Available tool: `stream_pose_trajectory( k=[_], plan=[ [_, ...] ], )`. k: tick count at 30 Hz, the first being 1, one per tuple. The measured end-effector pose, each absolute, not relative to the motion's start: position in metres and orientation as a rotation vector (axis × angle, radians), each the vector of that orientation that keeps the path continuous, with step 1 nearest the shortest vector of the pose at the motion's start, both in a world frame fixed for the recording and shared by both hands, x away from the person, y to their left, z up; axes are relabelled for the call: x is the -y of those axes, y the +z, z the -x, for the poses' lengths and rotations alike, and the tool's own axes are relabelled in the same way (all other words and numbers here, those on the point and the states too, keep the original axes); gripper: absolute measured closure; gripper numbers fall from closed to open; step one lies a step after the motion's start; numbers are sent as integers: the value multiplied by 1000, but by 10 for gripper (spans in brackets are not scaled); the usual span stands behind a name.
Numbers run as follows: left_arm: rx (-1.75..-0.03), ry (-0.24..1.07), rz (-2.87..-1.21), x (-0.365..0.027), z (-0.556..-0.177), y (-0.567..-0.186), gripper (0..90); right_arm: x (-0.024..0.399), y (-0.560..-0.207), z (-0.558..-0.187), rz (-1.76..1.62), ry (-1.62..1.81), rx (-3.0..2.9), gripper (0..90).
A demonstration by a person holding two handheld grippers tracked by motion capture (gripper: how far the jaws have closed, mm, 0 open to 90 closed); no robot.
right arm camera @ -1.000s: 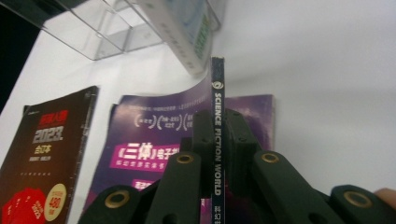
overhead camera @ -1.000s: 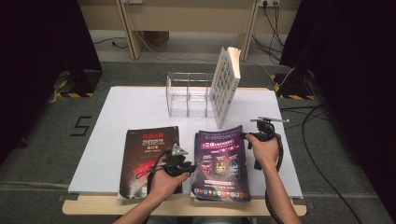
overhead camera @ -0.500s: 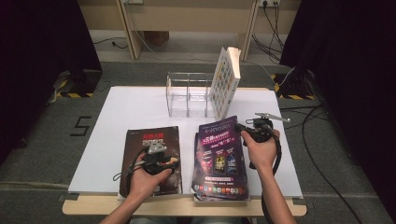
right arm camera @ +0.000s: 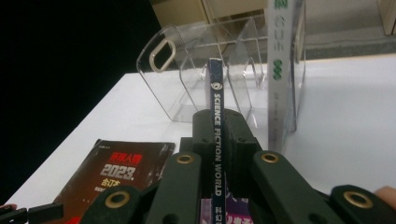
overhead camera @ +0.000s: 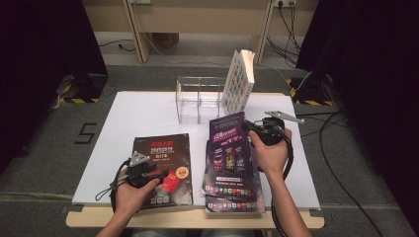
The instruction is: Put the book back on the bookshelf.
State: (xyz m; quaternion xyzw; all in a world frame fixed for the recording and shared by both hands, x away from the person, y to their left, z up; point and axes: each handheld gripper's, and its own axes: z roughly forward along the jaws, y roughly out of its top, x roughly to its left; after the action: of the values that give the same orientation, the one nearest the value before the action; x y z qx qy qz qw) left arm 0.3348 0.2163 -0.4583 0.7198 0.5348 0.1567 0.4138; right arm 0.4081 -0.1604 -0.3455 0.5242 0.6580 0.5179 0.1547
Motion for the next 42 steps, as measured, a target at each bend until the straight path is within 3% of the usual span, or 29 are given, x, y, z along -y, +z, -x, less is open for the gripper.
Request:
stream_pose_trajectory(
  k=[42],
  plan=[
    [-1372, 428, -1764, -232, -332, -463, 436, 116, -297, -434, -1274, 1581, -1725, 850]
  ],
)
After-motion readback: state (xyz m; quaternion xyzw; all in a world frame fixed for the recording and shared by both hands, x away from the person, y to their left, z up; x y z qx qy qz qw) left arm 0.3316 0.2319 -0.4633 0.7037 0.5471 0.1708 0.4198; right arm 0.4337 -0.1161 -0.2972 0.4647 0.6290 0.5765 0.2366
